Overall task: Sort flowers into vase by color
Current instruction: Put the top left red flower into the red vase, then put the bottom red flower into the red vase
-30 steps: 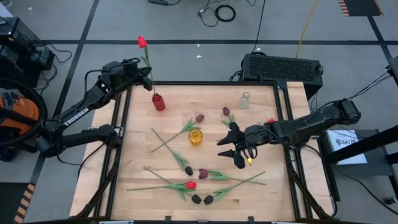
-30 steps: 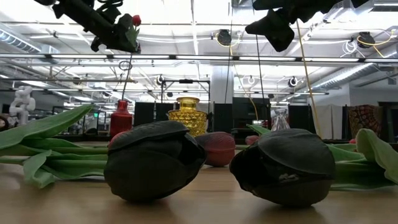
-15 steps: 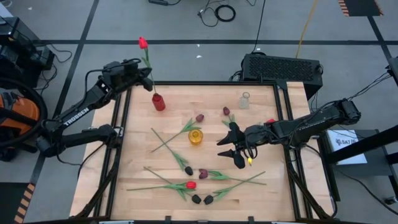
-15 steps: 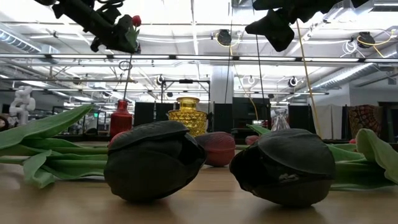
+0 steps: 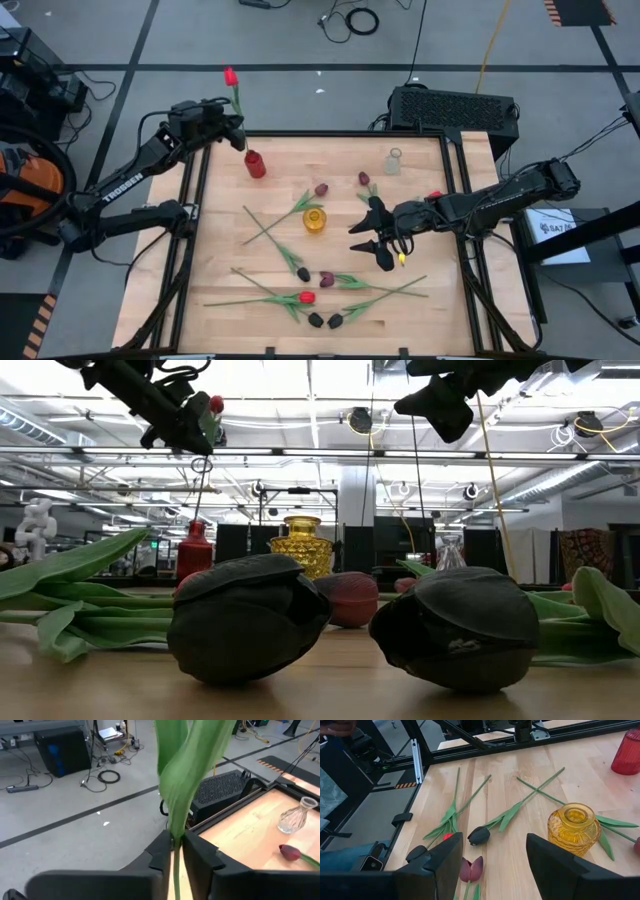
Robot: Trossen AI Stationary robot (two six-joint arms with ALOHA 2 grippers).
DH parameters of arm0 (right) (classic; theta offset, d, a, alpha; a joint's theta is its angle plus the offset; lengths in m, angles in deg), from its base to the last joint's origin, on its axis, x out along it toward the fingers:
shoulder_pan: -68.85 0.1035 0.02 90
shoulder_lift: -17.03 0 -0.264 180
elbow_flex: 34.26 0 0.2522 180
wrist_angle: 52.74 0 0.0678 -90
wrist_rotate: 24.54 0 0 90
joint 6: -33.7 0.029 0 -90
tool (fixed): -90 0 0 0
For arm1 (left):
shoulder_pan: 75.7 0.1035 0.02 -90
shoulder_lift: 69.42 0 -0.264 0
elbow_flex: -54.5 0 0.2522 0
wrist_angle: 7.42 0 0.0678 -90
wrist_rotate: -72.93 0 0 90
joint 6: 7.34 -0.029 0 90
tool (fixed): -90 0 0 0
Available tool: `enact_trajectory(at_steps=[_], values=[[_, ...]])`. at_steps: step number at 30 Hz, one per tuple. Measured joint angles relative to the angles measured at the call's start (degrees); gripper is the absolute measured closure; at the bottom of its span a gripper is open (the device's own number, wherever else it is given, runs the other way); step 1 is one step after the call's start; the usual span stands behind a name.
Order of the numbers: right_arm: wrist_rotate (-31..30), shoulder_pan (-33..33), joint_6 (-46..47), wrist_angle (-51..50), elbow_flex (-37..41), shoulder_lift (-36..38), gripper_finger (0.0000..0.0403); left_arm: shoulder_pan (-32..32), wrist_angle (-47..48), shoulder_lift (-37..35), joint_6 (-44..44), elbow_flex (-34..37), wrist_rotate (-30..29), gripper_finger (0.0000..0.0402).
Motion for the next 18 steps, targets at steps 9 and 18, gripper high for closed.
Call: enact_trajectory(at_steps=[9, 18], values=[[0.0, 0.0, 0.1, 0.0, 0.0, 0.0, 0.0192, 0.0, 7.1, 1.4, -0.1, 0.0, 0.2, 0.0256], [0.0, 0.0, 0.3, -0.3, 0.0, 0.0, 0.0192, 0.0, 19.0, -5.1, 2.3, 0.1, 0.5, 0.0237]])
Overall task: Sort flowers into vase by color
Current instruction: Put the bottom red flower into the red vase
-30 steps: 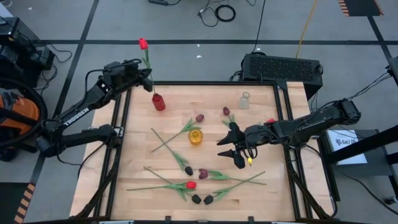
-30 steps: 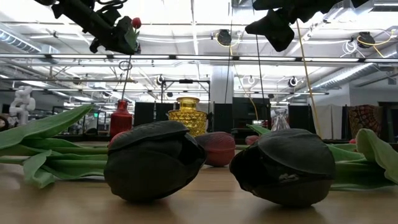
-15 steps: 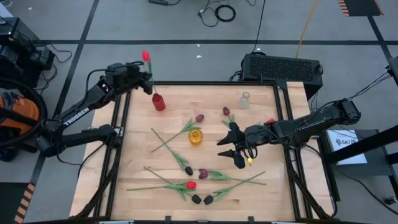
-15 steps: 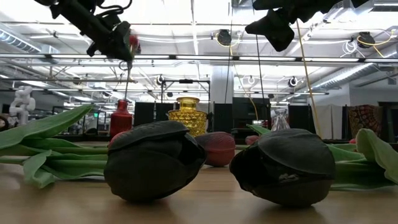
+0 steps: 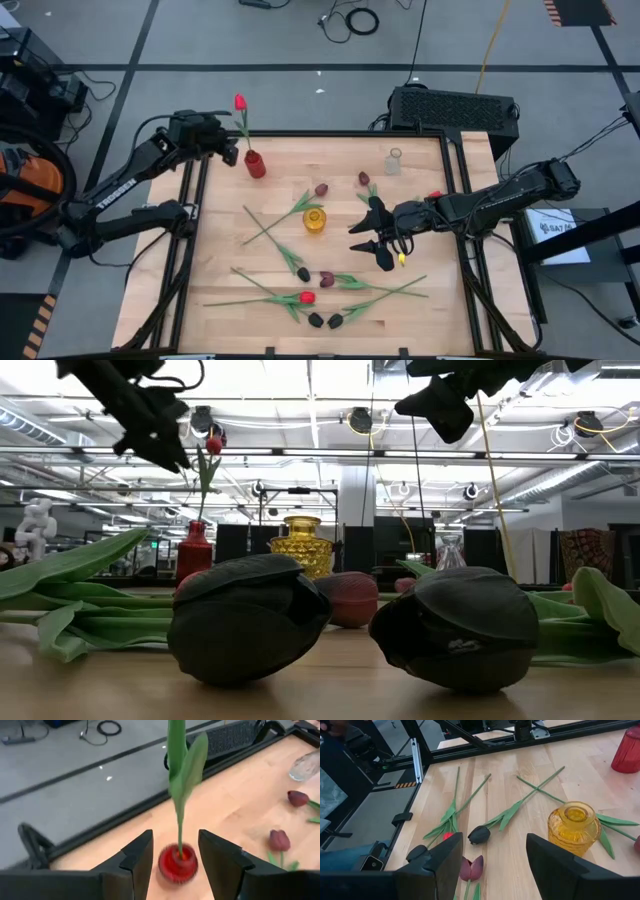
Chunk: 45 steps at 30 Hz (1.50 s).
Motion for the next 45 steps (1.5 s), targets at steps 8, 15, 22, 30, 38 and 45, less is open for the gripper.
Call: enact_trajectory(at_steps=[8, 15, 22, 30, 38, 45], values=[[0.0, 0.0, 0.1, -0.6, 0.0, 0.0, 0.0192, -5.6, 3.4, -11.0, 6.0, 0.0, 13.9, 0.0237], [0.0, 0.0, 0.1, -0.6, 0.0, 0.0, 0.0192, -17.8, 1.3, -16.8, 10.4, 0.0, 18.3, 0.0237], [0.0, 0.0, 0.3, -1.0, 0.0, 0.0, 0.0192, -33.1, -11.7, -16.1, 12.5, 5.2, 16.1, 0.0237], [0.0, 0.0, 1.1, -4.1, 0.0, 0.0, 0.0192, -51.8, -22.0, -8.7, 11.0, 10.8, 6.8, 0.0237], [0.0, 0.0, 1.2, -6.1, 0.0, 0.0, 0.0192, -72.3, -30.5, 0.2, 11.2, 10.7, -4.4, 0.0237], [0.0, 0.0, 1.8, -5.7, 0.0, 0.0, 0.0192, -86.4, -35.7, 11.9, 15.9, 9.6, -12.9, 0.0237]])
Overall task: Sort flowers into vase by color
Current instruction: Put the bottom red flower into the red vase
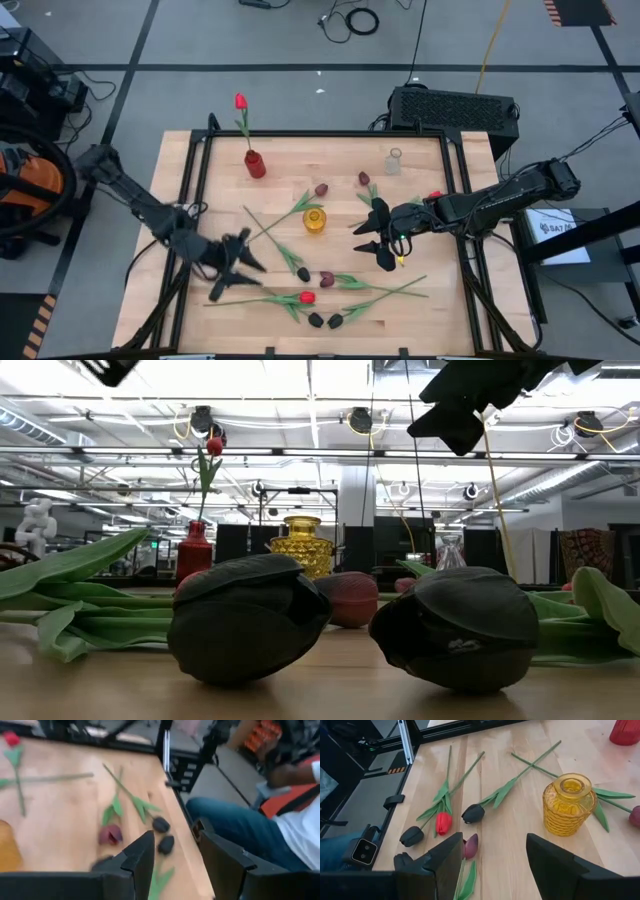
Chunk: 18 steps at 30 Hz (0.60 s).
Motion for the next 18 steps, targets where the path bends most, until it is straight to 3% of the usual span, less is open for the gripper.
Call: enact_trajectory(at_steps=[7, 18], values=[[0.0, 0.0, 0.0, 0.1, 0.0, 0.0, 0.0192, -7.5, 6.2, 13.1, 7.3, -5.5, -6.8, 0.0237], [0.0, 0.0, 0.9, 0.1, 0.0, 0.0, 0.0192, -9.8, 22.2, 28.4, 20.9, -14.1, -6.8, 0.0237]])
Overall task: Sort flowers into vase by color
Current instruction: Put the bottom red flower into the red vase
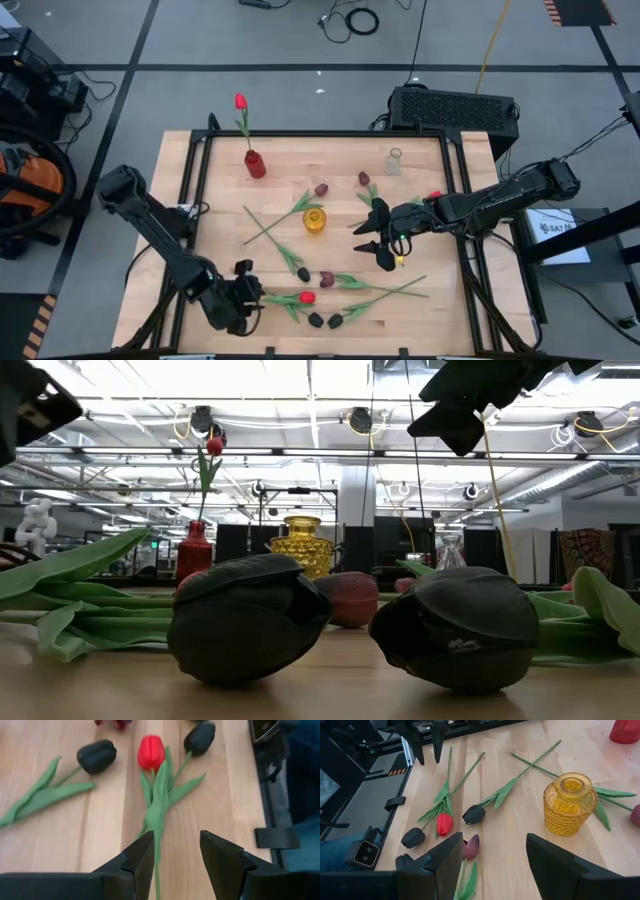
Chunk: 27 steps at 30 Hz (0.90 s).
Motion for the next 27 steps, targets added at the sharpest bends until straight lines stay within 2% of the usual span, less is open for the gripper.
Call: enact_trajectory(at_steps=[11, 17, 23, 27], values=[[0.2, 0.0, 0.1, 0.0, 0.0, 0.0, 0.0192, -1.2, 3.5, 7.9, 7.2, -0.5, 2.7, 0.0237], [0.3, 0.0, 0.4, 0.1, 0.0, 0.0, 0.0192, -1.2, 3.1, 10.9, 7.5, -0.5, 4.2, 0.0237], [0.3, 0.0, 0.4, 0.4, 0.0, 0.0, 0.0192, -0.9, 3.5, 11.8, 7.4, -0.4, 1.7, 0.0237], [0.3, 0.0, 0.4, 0.4, 0.0, 0.0, 0.0192, -0.3, 3.4, 13.2, 7.4, -0.3, 4.3, 0.025]])
